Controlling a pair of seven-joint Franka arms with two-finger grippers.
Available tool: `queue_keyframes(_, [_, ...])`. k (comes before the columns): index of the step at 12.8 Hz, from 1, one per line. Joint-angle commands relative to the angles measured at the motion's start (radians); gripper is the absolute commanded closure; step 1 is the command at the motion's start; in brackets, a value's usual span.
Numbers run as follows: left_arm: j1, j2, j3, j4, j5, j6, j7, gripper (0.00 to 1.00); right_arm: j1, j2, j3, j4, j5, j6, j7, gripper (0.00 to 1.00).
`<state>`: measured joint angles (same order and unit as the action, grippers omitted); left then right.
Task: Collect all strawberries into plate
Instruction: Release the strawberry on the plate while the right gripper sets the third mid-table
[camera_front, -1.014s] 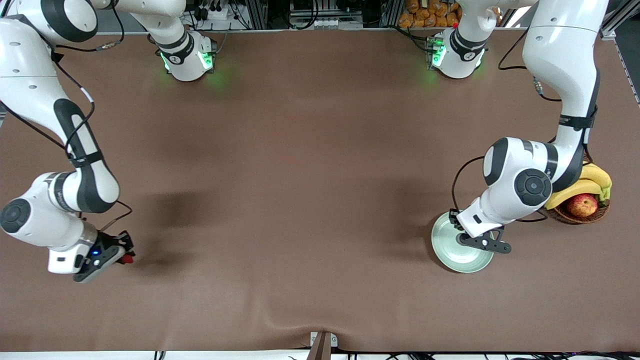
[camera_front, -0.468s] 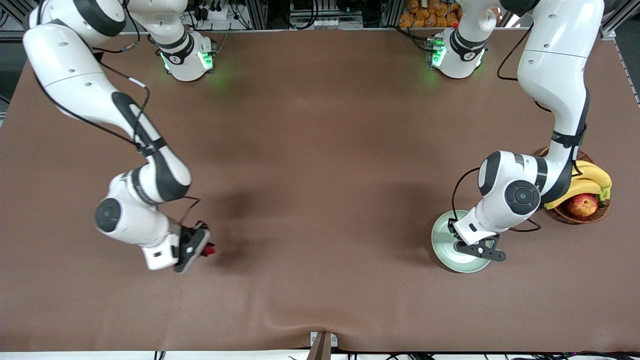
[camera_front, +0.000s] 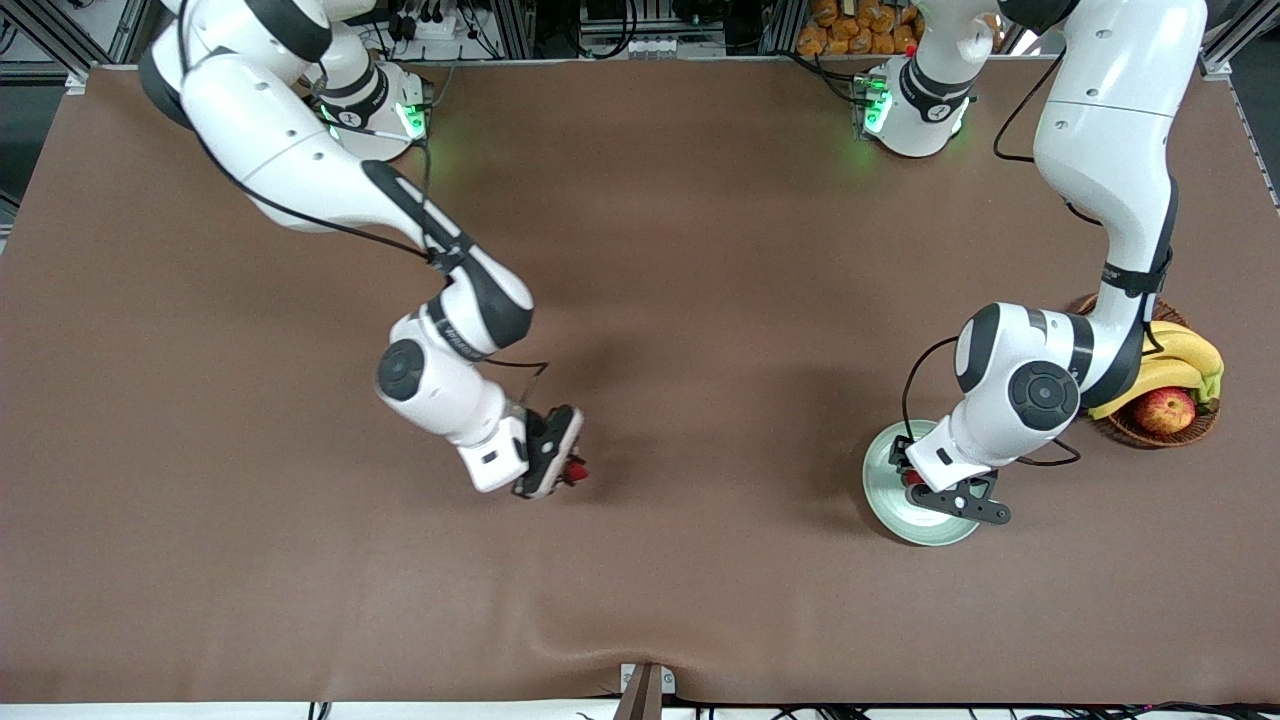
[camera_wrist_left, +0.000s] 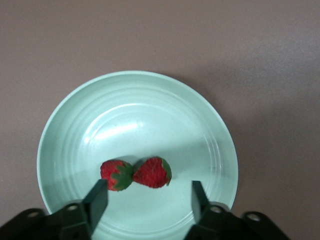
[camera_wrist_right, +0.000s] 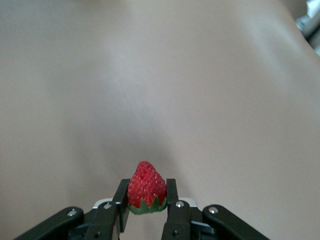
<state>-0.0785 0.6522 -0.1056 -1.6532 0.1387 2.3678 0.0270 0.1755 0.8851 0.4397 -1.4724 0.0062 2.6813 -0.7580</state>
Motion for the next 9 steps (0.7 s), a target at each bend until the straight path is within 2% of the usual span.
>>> queue_keyframes(1, [0.006, -0.003, -0.008, 0.012, 0.016, -0.002, -0.01, 0.08, 0.068, 0.098, -0.007, 0.113, 0.017, 0.04, -0.012, 1.0])
queue_keyframes(3, [0.008, -0.006, -0.008, 0.012, 0.016, -0.002, -0.009, 0.08, 0.128, 0.129, -0.039, 0.147, 0.018, 0.078, -0.012, 0.98])
queue_keyframes(4, [0.008, -0.006, -0.008, 0.015, 0.016, -0.002, -0.009, 0.05, 0.159, 0.133, -0.062, 0.158, 0.018, 0.081, -0.012, 0.92])
queue_keyframes(6, [0.006, -0.016, -0.012, 0.018, 0.016, -0.002, -0.01, 0.05, 0.221, 0.158, -0.1, 0.184, 0.018, 0.083, -0.011, 0.91])
queue_keyframes(7, [0.006, -0.02, -0.016, 0.018, 0.015, -0.004, -0.012, 0.04, 0.246, 0.167, -0.12, 0.199, 0.018, 0.083, -0.009, 0.84])
queue_keyframes(8, [0.005, -0.022, -0.019, 0.018, 0.013, -0.004, -0.015, 0.04, 0.26, 0.169, -0.134, 0.205, 0.018, 0.083, -0.009, 0.6])
queue_keyframes(9, [0.0, -0.026, -0.019, 0.018, 0.013, -0.006, -0.016, 0.04, 0.265, 0.169, -0.139, 0.205, 0.018, 0.083, -0.009, 0.01])
